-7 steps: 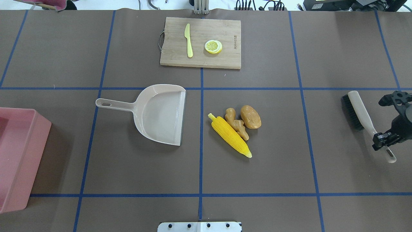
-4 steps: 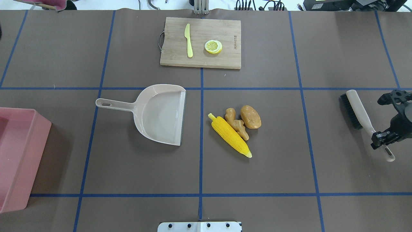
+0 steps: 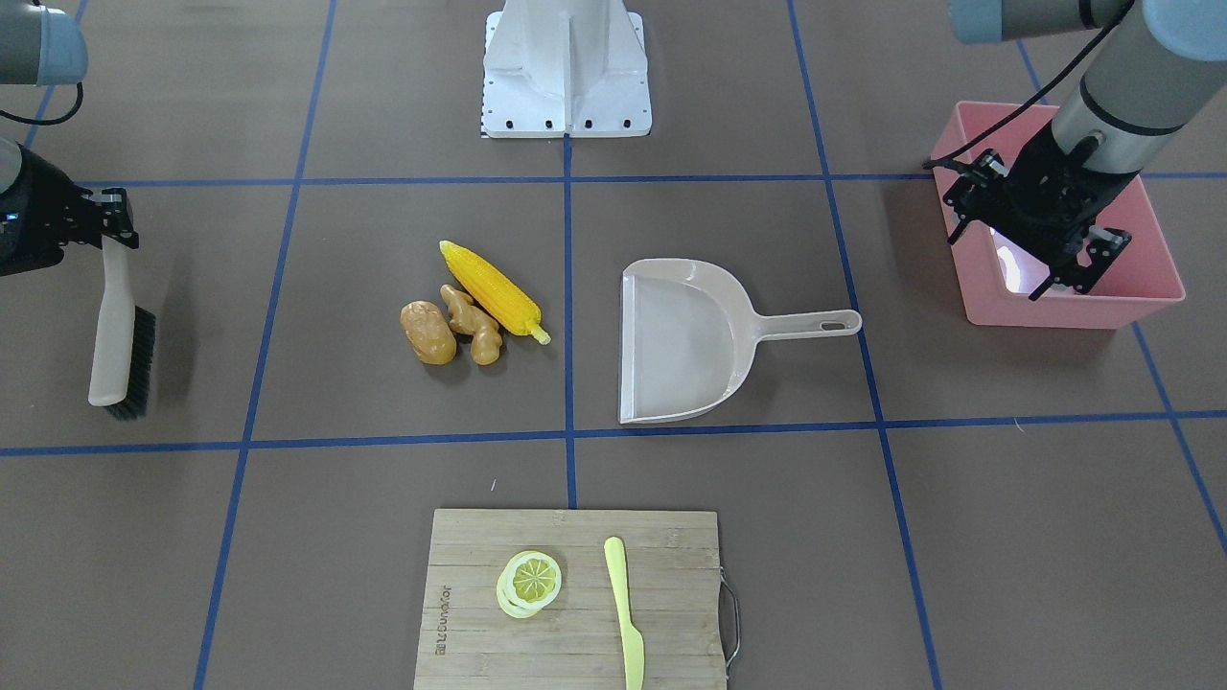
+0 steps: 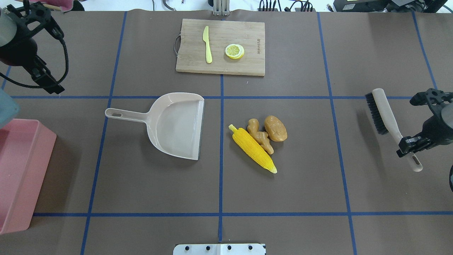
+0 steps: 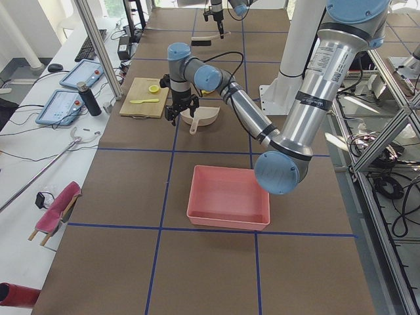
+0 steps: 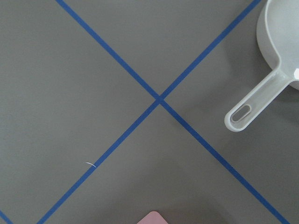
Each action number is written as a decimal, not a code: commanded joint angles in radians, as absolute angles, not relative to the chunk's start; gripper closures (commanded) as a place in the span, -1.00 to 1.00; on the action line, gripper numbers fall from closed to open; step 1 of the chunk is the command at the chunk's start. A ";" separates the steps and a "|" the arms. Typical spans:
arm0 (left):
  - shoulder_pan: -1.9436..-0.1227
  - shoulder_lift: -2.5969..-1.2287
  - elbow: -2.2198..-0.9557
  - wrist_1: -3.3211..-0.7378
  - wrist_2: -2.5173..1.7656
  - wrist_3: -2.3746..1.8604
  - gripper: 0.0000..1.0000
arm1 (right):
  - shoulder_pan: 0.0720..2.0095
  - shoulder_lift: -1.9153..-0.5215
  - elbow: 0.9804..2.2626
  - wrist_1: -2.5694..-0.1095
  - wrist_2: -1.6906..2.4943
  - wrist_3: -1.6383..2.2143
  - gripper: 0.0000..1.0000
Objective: Sweep and dump trash into bin
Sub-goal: 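Grasp the beige dustpan handle with the left gripper while the right lifts the brush, then move the brush with the right gripper toward the corn and potatoes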
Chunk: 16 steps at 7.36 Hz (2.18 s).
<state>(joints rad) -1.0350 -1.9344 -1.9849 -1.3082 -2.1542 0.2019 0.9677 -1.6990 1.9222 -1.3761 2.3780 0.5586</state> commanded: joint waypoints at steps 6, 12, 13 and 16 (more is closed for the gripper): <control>-0.753 -1.970 -1.909 -1.459 -2.045 0.473 -0.99 | 0.887 -1.494 1.931 -1.374 2.480 0.869 1.00; -0.752 -2.042 -1.699 -1.563 -2.048 0.500 -0.99 | 0.896 -1.377 2.034 -1.377 2.559 0.919 1.00; -0.752 -2.042 -1.681 -1.593 -2.048 0.500 -0.99 | 0.896 -1.393 2.055 -1.376 2.571 0.951 1.00; -0.742 -2.037 -1.678 -1.594 -2.049 0.497 -0.97 | 0.891 -1.518 1.975 -1.107 2.591 0.971 1.00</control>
